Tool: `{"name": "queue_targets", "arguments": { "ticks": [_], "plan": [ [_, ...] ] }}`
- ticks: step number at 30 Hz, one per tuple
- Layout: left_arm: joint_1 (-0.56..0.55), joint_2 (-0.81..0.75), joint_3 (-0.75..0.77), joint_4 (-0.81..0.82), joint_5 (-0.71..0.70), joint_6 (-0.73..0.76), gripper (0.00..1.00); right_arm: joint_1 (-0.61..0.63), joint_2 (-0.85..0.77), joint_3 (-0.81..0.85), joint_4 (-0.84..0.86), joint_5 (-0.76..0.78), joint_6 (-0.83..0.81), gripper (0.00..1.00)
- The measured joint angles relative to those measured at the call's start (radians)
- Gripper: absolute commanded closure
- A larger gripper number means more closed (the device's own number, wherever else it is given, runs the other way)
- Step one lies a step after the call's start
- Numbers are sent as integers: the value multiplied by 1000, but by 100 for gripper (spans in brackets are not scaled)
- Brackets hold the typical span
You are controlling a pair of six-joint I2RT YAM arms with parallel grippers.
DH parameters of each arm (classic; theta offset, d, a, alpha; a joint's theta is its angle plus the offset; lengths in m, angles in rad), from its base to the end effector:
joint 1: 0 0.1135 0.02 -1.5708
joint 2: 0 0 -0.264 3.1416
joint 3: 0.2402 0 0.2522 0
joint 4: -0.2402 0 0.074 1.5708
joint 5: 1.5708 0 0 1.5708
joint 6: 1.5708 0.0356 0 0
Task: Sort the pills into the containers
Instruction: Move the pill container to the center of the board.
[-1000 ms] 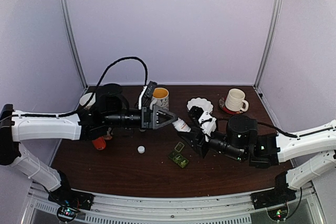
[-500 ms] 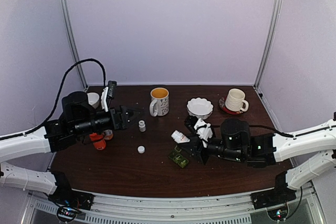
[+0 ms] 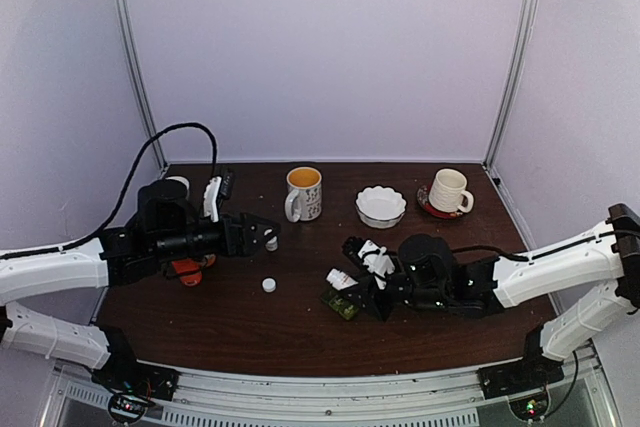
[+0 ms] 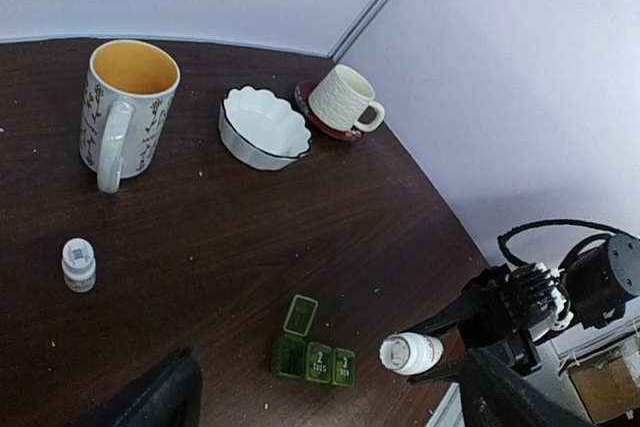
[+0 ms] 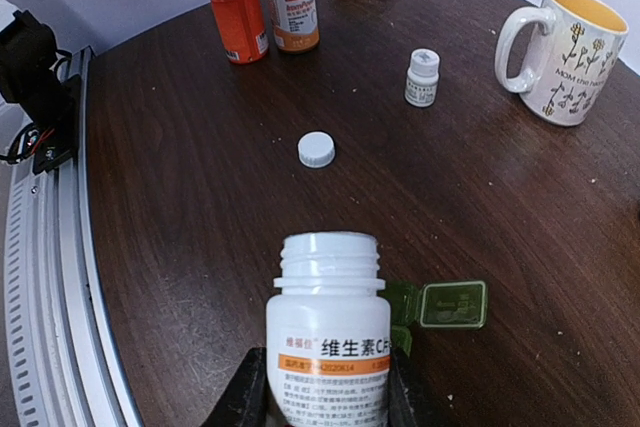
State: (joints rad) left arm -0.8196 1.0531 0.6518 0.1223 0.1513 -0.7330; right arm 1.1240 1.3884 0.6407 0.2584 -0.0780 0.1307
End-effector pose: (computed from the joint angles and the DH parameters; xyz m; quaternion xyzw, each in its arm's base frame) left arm 0.1621 -0.1815 0.2724 0.0799 0.7936 -0.4636 0.3860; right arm 0.1224 0.2620 0.1991 -0.4258 0.7436 0.3290 0.3968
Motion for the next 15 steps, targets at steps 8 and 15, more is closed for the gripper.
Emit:
{"name": "queue_targets", "arguments": {
  "ticks": [8,15],
  "plan": [
    [0,101,46,-40,45,30,15,-25,102,-13,37,-53,18,97],
    [0,199,103,-71,77,68,19,-34,140,-18,66,-70,34,97]
  ]
}}
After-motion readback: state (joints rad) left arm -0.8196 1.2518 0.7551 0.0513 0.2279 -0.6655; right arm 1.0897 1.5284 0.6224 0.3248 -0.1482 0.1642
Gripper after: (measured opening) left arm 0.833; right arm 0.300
